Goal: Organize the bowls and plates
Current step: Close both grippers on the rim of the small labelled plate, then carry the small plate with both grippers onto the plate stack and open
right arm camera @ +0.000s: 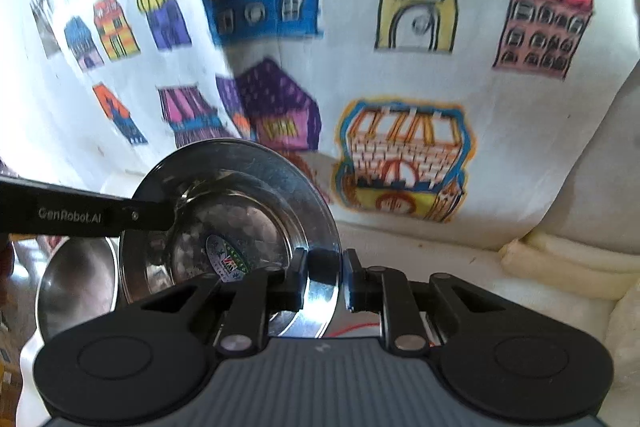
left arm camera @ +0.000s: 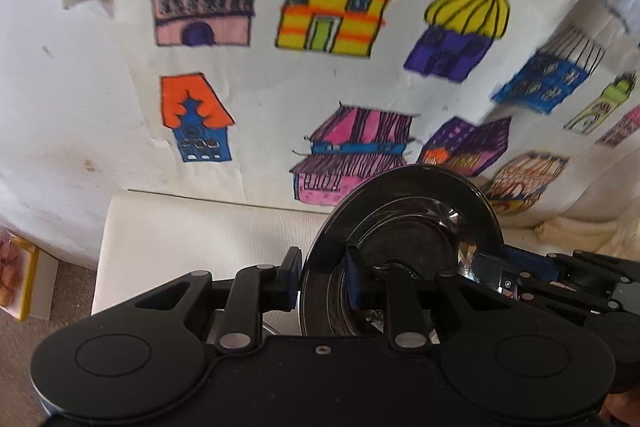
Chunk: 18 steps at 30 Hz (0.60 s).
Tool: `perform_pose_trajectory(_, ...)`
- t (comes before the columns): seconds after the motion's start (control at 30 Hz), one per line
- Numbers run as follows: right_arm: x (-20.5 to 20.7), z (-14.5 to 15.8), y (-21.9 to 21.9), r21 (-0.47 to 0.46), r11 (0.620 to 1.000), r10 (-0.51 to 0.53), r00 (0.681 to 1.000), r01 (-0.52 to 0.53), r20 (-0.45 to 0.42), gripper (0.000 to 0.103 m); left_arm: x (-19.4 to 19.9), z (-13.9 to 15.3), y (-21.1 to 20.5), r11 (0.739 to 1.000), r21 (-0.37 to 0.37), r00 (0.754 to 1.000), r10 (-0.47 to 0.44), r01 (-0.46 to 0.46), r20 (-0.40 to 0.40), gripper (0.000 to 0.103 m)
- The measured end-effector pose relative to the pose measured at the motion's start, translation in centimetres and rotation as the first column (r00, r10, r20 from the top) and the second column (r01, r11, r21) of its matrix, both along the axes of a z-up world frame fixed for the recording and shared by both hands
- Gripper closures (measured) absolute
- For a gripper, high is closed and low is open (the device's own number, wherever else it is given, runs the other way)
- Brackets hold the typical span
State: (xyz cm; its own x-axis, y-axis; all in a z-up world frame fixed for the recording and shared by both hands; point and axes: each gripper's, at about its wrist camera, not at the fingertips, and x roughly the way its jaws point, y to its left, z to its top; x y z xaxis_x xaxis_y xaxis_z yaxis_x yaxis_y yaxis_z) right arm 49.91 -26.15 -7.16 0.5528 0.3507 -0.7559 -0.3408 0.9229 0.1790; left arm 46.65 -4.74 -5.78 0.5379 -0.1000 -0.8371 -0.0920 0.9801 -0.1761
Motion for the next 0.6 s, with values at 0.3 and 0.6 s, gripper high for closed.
perform_pose_trajectory(0.3, -1.6, 3.6, -0.3, 0.038, 0.999, -0.029, 0.998, 0.026, 0.064, 0.083, -2.4, 3.6, 0.3, 0.999, -0.042, 0.998, 0.014, -0.011, 0.064, 0.079)
perform_pose_trajectory(0.6, -4.7, 6.4, -1.5, 0.044, 0.998, -0.048, 0.995, 0.044, 0.092, 0.083, -5.1, 5.8, 0.2, 0.997, -0.071, 0.996, -0.003, 0.009, 0.085, 0.079)
